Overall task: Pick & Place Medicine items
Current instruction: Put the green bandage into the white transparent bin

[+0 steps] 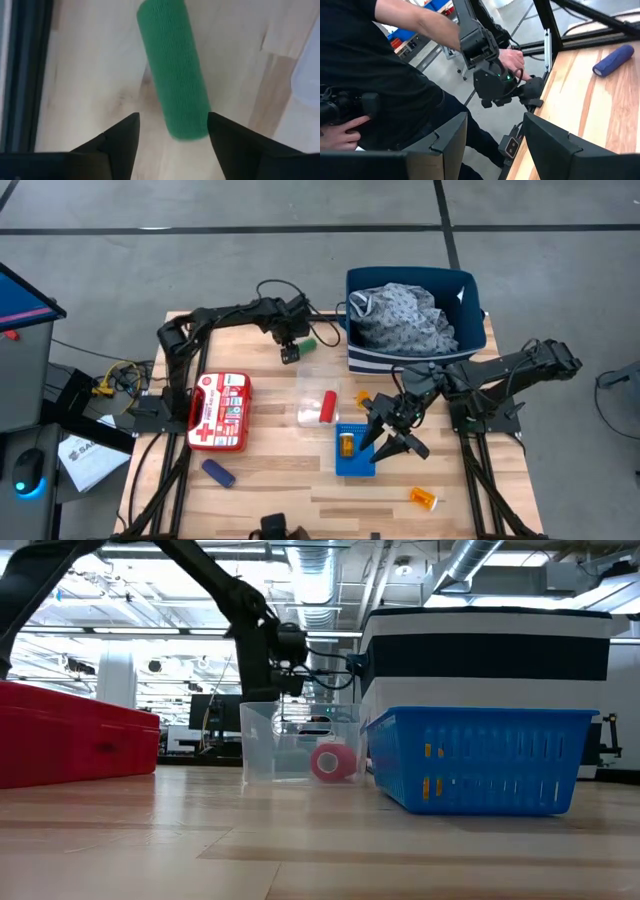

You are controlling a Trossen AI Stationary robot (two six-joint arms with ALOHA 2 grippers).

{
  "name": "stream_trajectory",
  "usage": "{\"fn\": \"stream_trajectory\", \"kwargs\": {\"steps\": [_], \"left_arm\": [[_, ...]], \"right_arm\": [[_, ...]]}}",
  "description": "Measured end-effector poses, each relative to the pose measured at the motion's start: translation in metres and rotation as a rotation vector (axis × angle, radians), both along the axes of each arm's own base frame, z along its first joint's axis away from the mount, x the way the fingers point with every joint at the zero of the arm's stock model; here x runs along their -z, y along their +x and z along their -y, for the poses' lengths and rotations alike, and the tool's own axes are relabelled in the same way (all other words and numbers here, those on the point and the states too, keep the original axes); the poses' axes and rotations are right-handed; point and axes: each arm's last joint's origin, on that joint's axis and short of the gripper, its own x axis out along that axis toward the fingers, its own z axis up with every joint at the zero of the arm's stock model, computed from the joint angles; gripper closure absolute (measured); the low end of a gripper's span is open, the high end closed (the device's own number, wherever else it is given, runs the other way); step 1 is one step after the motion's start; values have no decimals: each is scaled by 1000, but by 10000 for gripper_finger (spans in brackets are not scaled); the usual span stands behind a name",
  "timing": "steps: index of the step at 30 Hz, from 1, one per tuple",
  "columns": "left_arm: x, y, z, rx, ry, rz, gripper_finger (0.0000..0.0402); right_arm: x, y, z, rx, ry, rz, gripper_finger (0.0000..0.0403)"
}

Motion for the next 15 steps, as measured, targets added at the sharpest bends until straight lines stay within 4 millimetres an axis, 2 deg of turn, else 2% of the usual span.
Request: {"fn": "stream_trajectory", "kwargs": {"steps": [4, 8, 11, 15], "left_arm": [[13, 5, -2, -3, 2, -13, 193], [17, 7, -4, -7, 16, -8, 212], [17, 7, -5, -10, 18, -5, 241], [14, 6, -6, -18, 29, -2, 301]], "right_arm": [[1, 0, 1, 5, 4, -12, 212], [1, 0, 1, 8, 10, -22, 212], [1, 0, 2, 15, 13, -31, 212], [1, 1, 3, 17, 14, -31, 212]]}}
